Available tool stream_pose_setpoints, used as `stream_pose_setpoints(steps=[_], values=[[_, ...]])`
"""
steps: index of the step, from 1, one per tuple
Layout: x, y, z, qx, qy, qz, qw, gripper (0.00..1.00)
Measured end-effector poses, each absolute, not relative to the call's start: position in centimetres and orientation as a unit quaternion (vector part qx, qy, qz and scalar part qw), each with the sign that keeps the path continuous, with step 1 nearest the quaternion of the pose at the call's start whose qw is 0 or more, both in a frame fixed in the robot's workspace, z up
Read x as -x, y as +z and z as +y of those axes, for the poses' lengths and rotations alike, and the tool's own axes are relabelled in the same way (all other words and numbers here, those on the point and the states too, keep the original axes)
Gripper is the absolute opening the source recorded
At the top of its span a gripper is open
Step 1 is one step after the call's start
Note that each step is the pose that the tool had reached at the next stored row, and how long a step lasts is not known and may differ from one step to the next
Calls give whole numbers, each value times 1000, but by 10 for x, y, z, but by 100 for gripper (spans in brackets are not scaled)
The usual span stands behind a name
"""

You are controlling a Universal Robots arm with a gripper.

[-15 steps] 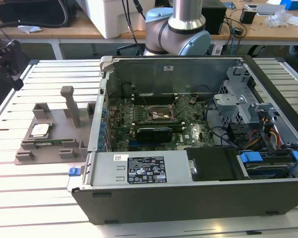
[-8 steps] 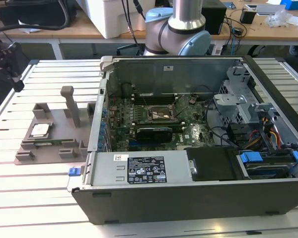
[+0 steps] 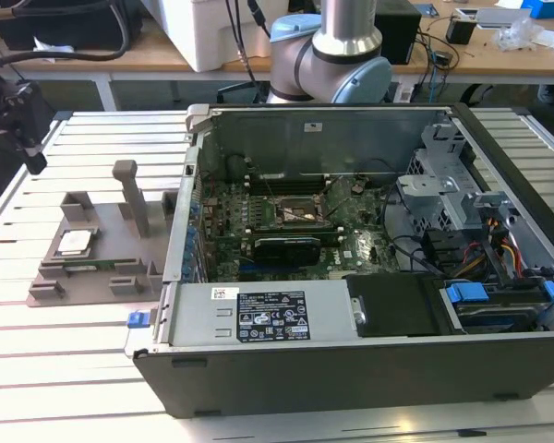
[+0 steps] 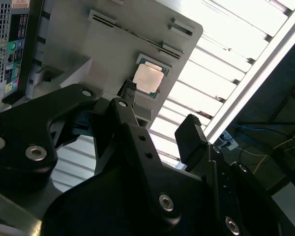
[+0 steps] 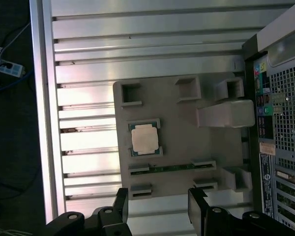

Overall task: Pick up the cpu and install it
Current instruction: 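Pick up the cpu and move it towards the insertion slot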

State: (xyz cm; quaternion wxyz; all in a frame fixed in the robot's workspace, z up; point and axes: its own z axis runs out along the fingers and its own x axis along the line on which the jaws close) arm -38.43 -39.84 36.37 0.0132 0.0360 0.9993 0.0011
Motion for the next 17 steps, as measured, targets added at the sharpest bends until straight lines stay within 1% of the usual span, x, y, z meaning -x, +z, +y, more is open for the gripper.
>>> stream_pose_setpoints(steps=[10,13,17], values=[[384,353,-398,-36,1,999,13,60],[384,349,-396,-25,-14,999,14,60],[383,347,-396,11,-14,1000,14,60]])
